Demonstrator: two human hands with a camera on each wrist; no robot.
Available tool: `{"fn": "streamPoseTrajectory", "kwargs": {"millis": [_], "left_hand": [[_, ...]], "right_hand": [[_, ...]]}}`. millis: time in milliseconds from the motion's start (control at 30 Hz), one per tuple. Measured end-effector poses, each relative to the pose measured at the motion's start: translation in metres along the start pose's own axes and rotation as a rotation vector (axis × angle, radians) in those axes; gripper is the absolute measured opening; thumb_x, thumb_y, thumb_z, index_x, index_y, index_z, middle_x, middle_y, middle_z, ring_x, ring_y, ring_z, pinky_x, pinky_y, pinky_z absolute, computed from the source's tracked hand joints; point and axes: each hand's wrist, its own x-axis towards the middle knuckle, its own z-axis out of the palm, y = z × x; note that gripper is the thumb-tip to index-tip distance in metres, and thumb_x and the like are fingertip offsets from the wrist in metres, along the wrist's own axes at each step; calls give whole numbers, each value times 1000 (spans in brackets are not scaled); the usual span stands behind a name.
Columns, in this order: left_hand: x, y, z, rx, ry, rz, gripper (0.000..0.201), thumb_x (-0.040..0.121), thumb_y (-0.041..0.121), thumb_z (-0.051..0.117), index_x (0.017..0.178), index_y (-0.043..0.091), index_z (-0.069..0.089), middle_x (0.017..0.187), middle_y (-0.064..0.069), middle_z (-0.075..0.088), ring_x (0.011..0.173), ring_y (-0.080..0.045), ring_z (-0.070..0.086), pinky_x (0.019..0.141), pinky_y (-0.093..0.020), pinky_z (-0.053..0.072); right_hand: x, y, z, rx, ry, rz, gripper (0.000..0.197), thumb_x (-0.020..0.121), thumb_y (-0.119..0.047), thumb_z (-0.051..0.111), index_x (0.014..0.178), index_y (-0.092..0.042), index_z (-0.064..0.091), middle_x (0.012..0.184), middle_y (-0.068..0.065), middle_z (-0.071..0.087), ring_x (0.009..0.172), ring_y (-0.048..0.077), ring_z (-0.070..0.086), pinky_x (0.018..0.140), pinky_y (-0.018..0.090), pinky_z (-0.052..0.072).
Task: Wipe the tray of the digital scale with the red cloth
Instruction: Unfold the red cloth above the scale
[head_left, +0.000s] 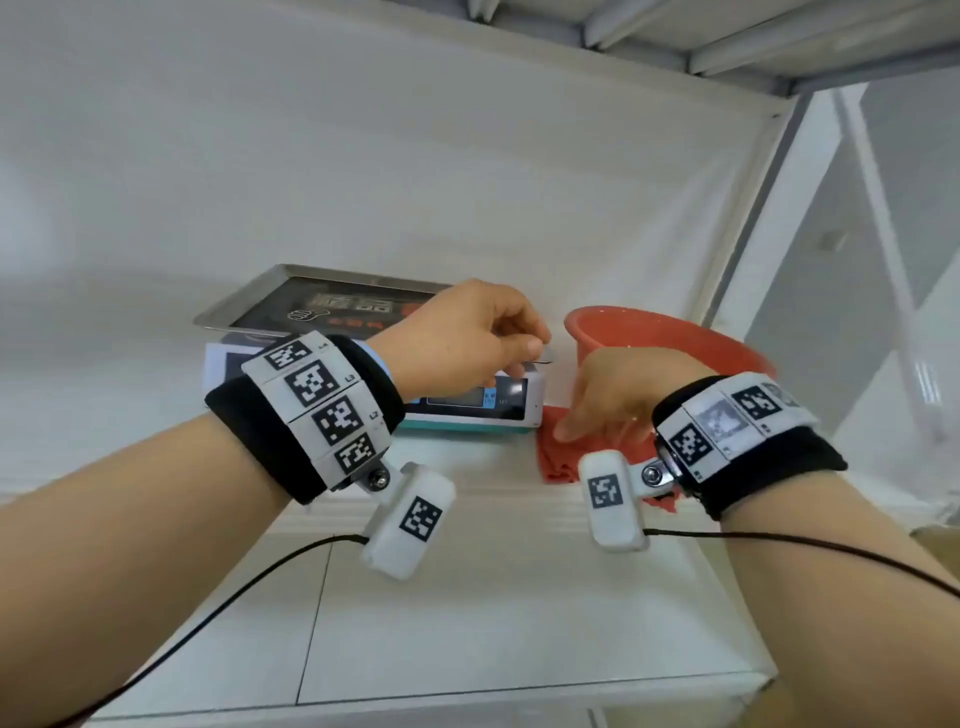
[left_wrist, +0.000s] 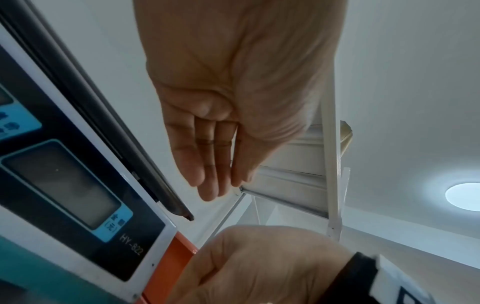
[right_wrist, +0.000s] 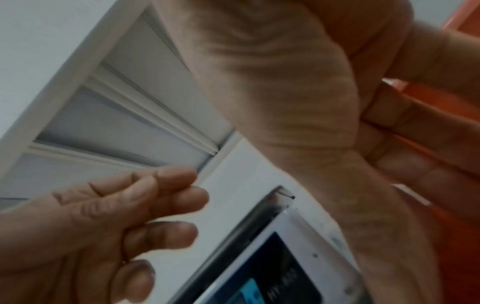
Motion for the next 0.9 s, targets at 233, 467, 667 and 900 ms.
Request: {"fn": "streamPoseTrajectory", "kwargs": {"millis": [233,467,667,900], "left_hand": [[0,0,3,-19,-17,-35,10,92,18,61,99,17,68,88,2,72,81,-10,72,67,-29,59],[-2,2,1,-21,-10,-79,8,92,17,62,96,16,69,87,-1,73,80,-13,72,68,-31,60],[1,10,-2,-132,4,-137,19,92,27,63,94,8,67,84,-4,75,77,-15,72,74,-40,58],[6,22,-11,-391,-4,-263,51,89,52,58,103,4,67,94,-12,75,85,-26,73,81,-41,57]], "right_hand": [[6,4,15,-153,-56,17,31,83,-32,76,107,-14,75,107,6,74,88,22,70,91,43,59],[-9,18,-22,175,5,30,18,97,-18,59,109,-7,66,108,13,73,98,29,71,85,45,61],[-30,6,-58,384,117,-54,18,98,-14,55,101,-3,70,97,13,76,81,24,72,62,29,56],[-26,-14,-67,661,158,-320,13,96,-19,62,86,-13,68,79,5,71,66,17,67,63,30,54]]}}
